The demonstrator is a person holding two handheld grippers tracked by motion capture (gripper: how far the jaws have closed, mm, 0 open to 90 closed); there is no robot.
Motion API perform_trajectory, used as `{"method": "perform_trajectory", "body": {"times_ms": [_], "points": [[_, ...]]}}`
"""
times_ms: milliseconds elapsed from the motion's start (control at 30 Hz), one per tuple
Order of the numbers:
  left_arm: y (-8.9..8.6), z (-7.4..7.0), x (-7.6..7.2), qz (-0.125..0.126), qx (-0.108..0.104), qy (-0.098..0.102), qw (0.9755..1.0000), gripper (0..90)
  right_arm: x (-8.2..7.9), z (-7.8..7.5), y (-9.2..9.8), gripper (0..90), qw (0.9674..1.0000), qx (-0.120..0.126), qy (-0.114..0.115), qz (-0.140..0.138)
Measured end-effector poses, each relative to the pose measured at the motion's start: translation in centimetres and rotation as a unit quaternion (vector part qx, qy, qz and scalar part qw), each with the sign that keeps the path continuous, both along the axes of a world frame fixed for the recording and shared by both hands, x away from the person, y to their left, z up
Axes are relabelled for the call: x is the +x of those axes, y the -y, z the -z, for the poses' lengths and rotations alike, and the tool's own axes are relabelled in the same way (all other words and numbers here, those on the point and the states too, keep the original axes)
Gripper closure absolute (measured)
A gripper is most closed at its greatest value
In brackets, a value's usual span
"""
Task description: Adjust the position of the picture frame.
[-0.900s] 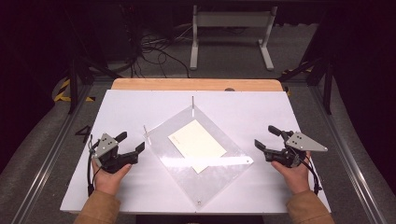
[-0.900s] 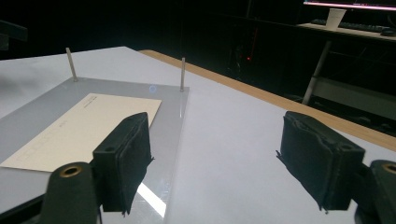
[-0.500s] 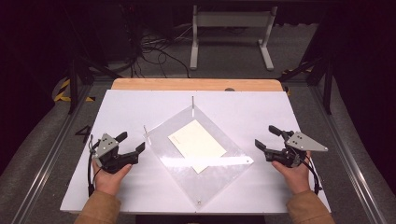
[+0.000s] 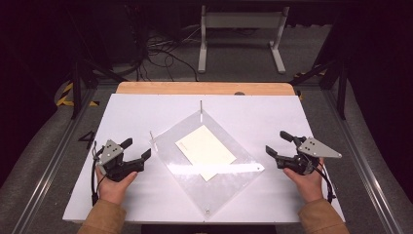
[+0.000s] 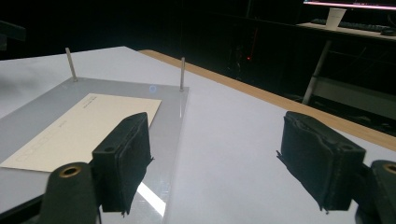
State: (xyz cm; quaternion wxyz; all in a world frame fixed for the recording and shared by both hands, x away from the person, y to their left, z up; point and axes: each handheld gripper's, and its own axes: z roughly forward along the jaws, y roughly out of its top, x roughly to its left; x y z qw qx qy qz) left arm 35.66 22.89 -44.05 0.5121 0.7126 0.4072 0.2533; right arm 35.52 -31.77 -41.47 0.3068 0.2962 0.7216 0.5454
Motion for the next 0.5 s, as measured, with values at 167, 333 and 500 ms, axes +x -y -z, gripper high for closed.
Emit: {"method": "perform_trajectory", "body": {"times_ms": [167, 333, 500], "points": [[0.28, -0.07, 0.1, -0.004, 0.015, -0.007, 0.9999, 17.4, -0.02, 0.03, 0.01, 24.3, 1.0, -0.001, -0.002, 0.001], [0.49, -0.24, 0.31, -0.006, 0.024, -0.03, 0.9993, 18.2, -0.08, 0.03, 0.1, 24.3, 1.0, -0.003, -0.003, 0.001], [0.65, -0.15, 0.49, -0.009, 0.047, -0.052, 0.9975, 25.1, -0.12, 0.06, 0.14, 24.3, 1.0, -0.004, -0.005, 0.002]]}}
